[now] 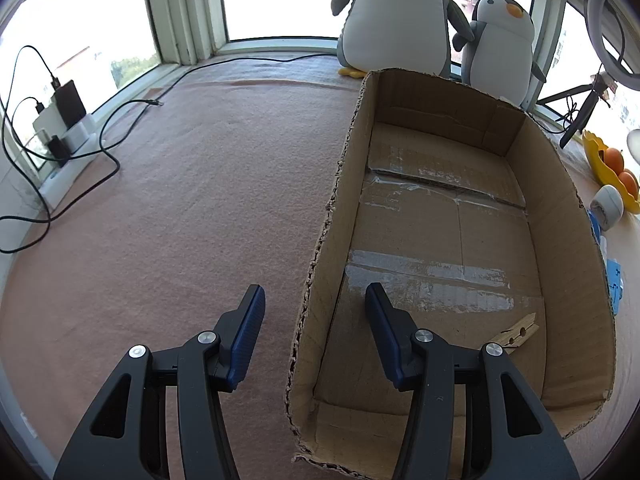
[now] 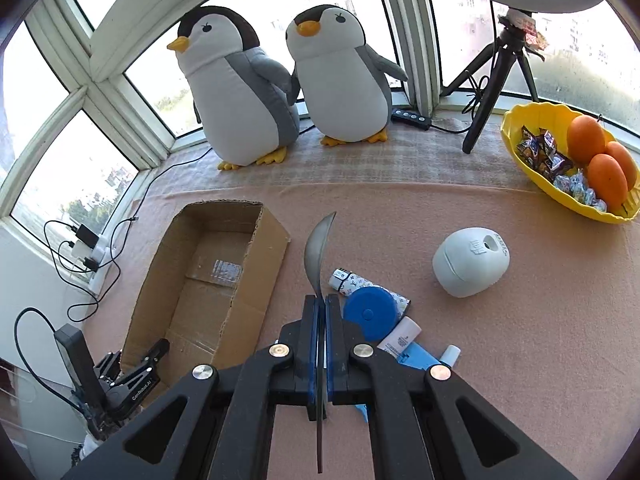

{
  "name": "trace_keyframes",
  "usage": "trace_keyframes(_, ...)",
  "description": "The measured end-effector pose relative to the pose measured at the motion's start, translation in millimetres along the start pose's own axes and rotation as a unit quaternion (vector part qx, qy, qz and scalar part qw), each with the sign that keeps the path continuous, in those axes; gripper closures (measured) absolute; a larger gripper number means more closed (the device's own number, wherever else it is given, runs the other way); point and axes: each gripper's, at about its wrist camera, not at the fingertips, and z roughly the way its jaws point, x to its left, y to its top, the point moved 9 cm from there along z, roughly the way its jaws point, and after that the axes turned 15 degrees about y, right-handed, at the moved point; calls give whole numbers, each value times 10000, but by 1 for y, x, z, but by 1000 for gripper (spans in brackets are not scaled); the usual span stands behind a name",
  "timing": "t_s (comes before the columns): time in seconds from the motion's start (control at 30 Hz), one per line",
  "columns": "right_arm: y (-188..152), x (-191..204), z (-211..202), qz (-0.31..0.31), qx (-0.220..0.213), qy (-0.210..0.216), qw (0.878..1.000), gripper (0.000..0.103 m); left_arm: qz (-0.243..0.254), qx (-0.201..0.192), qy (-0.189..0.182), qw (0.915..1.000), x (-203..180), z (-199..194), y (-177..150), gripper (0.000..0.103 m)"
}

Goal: Organize rigid objects
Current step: 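Carry the spoon with the right gripper into the box and release, then move the right gripper back toward the white COGI tube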

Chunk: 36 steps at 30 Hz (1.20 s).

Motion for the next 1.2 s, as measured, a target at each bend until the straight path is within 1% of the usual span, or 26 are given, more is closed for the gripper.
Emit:
trace_keyframes(0.1,5,22,15,-67,9,218,9997,100,-2,2,0,10000,0,0,0,51)
trace_keyframes(0.23,9,47,34,-281,68,316,9991,100,2,-1,-1,10000,0,0,0,51)
trace_keyframes(0.47,3,81,67,-243,260,677,9971,100,-5,-1,-4,10000,0,0,0,51)
trace_keyframes(0.57,-8,87,83,-117,442,835,9955,100,-6,-2,-4,10000,0,0,0,51)
trace_keyframes(0.63,-15,89,91,-85,543,857,9948,100,-11,0,-7,10000,0,0,0,51)
trace_keyframes(0.77,-26,88,101,-107,729,826,9939,100,-5,0,-4,10000,0,0,0,51)
trace_keyframes(0.9,-28,84,101,-130,752,731,9944,97,-5,0,-6,10000,0,0,0,51)
trace_keyframes(0.93,-28,84,101,-142,756,717,9945,96,-3,-1,-3,10000,0,0,0,51)
trace_keyframes(1.0,-28,83,98,-181,736,650,9950,83,-1,-1,1,10000,0,0,0,51)
trace_keyframes(1.03,-28,82,97,-225,714,593,9954,71,-2,-1,2,10000,0,0,0,51)
trace_keyframes(1.07,-28,82,96,-270,692,551,9957,62,-3,-1,0,10000,0,0,0,51)
trace_keyframes(1.2,-30,82,93,-407,673,424,9960,61,1,-2,2,10000,0,0,0,51)
